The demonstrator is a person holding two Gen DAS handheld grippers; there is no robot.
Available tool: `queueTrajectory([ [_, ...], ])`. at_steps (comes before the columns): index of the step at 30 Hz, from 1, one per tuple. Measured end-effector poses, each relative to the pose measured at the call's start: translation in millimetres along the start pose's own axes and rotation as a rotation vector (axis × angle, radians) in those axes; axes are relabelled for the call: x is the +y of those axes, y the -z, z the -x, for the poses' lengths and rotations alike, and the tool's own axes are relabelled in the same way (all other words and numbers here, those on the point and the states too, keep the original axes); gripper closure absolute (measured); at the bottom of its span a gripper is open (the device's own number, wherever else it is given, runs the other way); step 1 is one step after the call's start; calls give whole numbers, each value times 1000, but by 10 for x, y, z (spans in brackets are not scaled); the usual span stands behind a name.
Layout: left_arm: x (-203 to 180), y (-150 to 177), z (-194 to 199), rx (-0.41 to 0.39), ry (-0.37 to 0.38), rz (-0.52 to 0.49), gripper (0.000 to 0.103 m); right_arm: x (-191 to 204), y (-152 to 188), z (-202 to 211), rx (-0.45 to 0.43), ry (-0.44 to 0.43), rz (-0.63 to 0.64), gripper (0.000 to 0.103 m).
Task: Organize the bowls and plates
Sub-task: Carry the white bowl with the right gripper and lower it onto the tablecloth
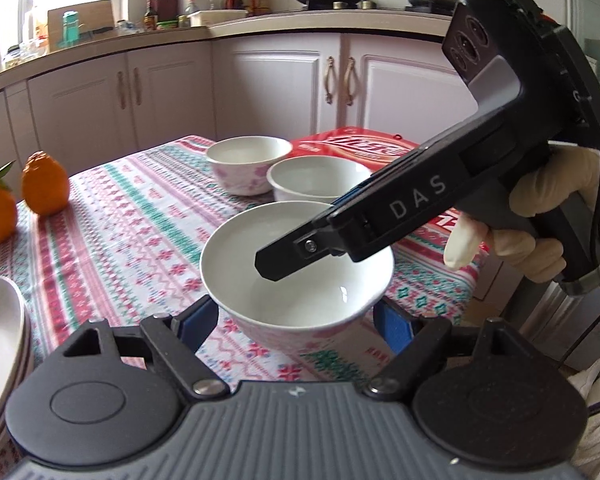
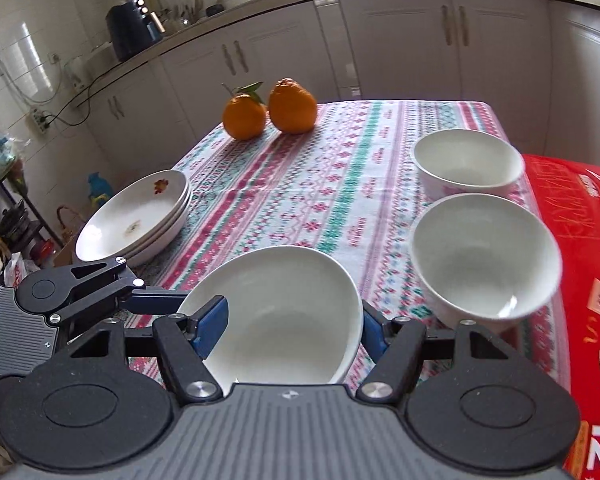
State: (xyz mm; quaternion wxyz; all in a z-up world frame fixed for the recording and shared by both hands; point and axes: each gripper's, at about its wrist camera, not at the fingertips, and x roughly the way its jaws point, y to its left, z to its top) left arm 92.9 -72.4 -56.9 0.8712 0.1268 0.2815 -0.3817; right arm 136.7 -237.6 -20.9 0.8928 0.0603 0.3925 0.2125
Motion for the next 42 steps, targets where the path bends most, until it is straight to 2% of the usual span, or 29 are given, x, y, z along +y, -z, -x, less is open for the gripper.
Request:
queueTrajectory([
  [8,285,63,45,8,-51,44,19,169,-169,-310,23,-38,37,29],
  [16,465,85,8,11,-69,60,19,191,-287,-509,36,-45,42,29],
  [35,553,71,-31,17,-55,100,19,167,-311,-596,50,-37,30,29],
  [42,533,75,-22,16,-60,86,18,170,-300,-608,49,-47,22,27],
])
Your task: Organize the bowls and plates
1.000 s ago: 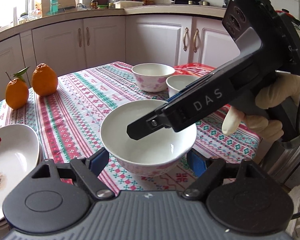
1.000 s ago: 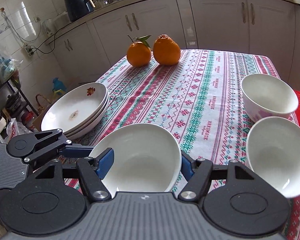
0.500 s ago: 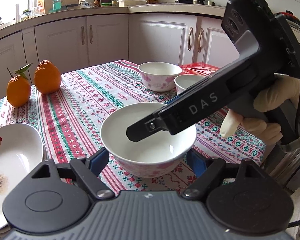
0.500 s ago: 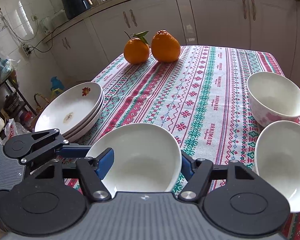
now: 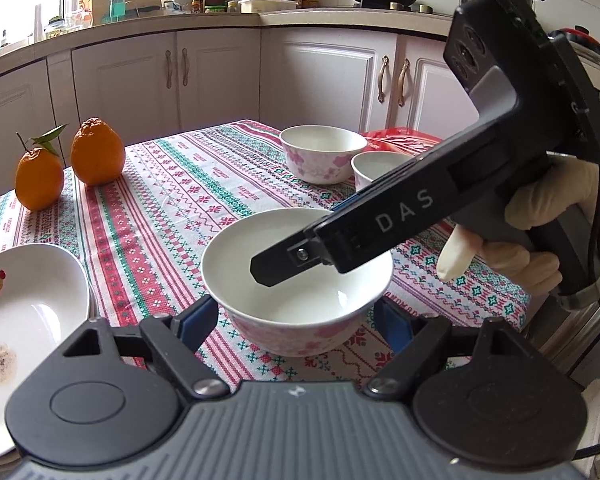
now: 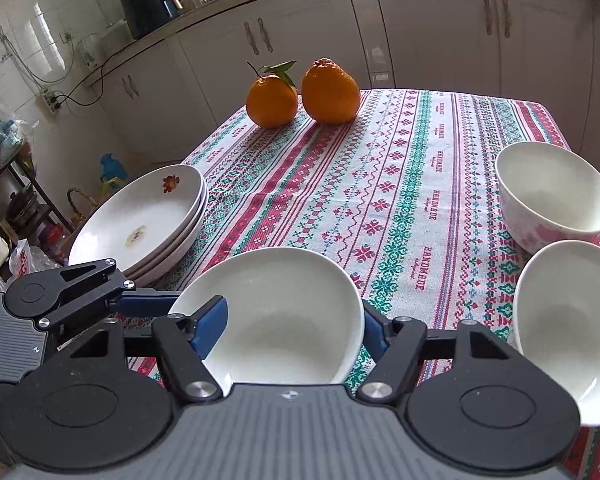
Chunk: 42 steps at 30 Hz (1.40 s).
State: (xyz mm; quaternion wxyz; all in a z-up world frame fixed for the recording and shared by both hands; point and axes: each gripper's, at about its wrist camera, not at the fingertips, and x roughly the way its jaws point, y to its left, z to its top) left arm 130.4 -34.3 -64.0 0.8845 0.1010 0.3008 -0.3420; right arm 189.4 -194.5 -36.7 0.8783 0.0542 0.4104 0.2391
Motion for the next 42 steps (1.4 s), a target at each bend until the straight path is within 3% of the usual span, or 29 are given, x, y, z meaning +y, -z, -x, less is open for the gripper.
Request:
queueTrajectory([
  [5,-49,12,2,5,-17,-29,16,60,-6,51,-31,17,17,2],
  [7,-52,28,-3,17,-14,-23,15,78,-7,98,-43,31,30,0],
  [11,-49,49,82,-4,0,-4,10,111,25,226,-64,65,56,0],
  [21,-212,-42,324,-39,-35,-44,9,64,253,723,-152,211,51,0],
  [27,-372,-180,339,-64,-17,-61,9,-126,432,994,-194,328,24,0],
  [35,-590,-415,230,-74,8,-117,9,-387,707,1097,-188,470,38,0],
  [42,-727,-752,-92,-60,43,-121,9,-563,795,1013,-183,481,78,0],
])
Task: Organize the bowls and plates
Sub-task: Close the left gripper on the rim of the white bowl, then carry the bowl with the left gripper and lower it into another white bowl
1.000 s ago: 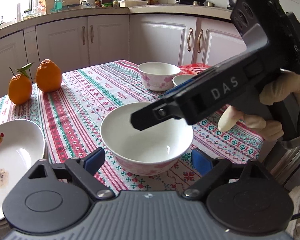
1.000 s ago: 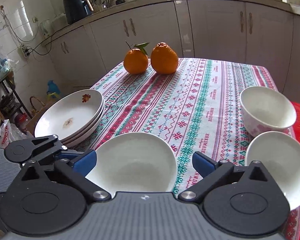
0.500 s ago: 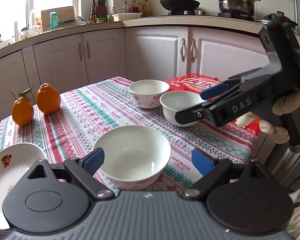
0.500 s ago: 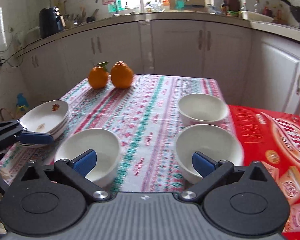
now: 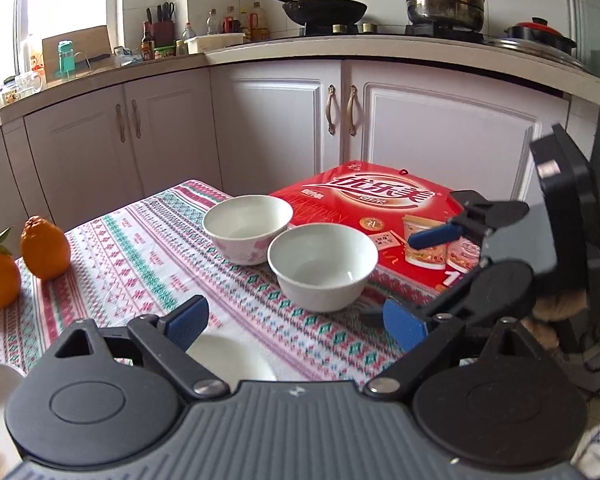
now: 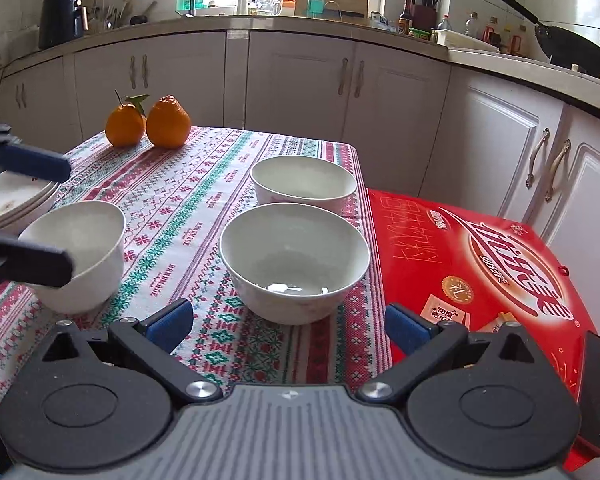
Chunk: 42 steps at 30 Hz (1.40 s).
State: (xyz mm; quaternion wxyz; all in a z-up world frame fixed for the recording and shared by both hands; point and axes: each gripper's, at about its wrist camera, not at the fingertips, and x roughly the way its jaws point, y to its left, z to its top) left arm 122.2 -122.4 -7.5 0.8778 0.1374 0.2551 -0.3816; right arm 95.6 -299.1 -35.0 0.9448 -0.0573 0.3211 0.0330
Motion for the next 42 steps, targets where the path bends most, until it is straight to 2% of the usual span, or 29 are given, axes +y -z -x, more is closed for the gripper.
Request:
queueTrajectory([
  [6,2,-242,-464,60,19,24,9,-98,-8,-155,-11,-31,8,0],
  [15,91,-337,-1040,138,62,65,12,-139,-21,-333,-27,-77,59,1],
  [21,173,-401,-1264,170,86,112,27,-199,-49,-394,-31,-91,58,5],
  [25,239,-418,-1356,179,111,144,34,-232,-43,-386,-34,-111,59,7],
  [29,239,-422,-1405,191,119,143,35,-252,-40,-401,-30,-126,55,9],
  [32,246,-425,-1429,198,128,144,40,-273,-25,-395,-31,-141,53,11],
  [42,269,-437,-1466,207,150,152,41,-302,-42,-412,-28,-143,49,11],
])
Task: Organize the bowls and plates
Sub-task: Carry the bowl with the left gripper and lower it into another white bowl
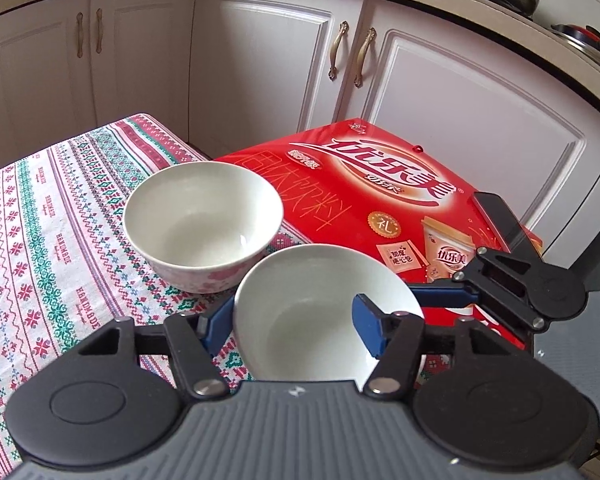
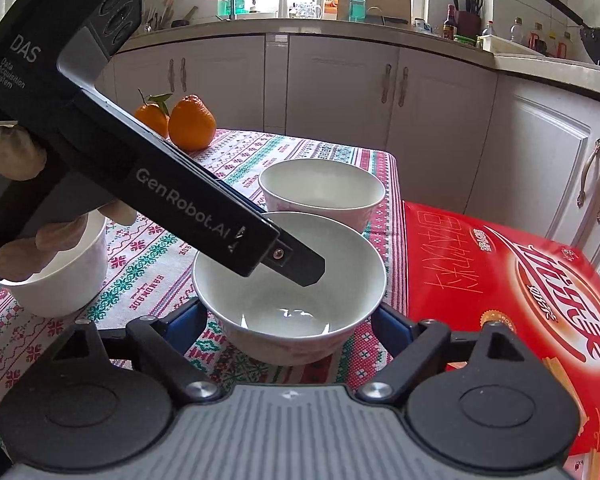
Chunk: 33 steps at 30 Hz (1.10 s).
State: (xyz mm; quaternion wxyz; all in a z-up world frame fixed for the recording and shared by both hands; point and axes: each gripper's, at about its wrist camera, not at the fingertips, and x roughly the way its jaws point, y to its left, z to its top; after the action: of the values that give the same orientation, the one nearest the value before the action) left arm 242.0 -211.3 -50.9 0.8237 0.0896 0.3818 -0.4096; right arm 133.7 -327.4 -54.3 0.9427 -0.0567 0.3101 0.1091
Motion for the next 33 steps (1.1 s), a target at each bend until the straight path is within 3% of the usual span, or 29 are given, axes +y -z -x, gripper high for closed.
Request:
queueTrajectory([
  [20,-86,132,522,-52,-4,22,41,228,-171,361,-7,-53,15,11],
  [33,-43,282,1062,-110,-78,42,41,584,-345,517,-45,-132,72,11],
])
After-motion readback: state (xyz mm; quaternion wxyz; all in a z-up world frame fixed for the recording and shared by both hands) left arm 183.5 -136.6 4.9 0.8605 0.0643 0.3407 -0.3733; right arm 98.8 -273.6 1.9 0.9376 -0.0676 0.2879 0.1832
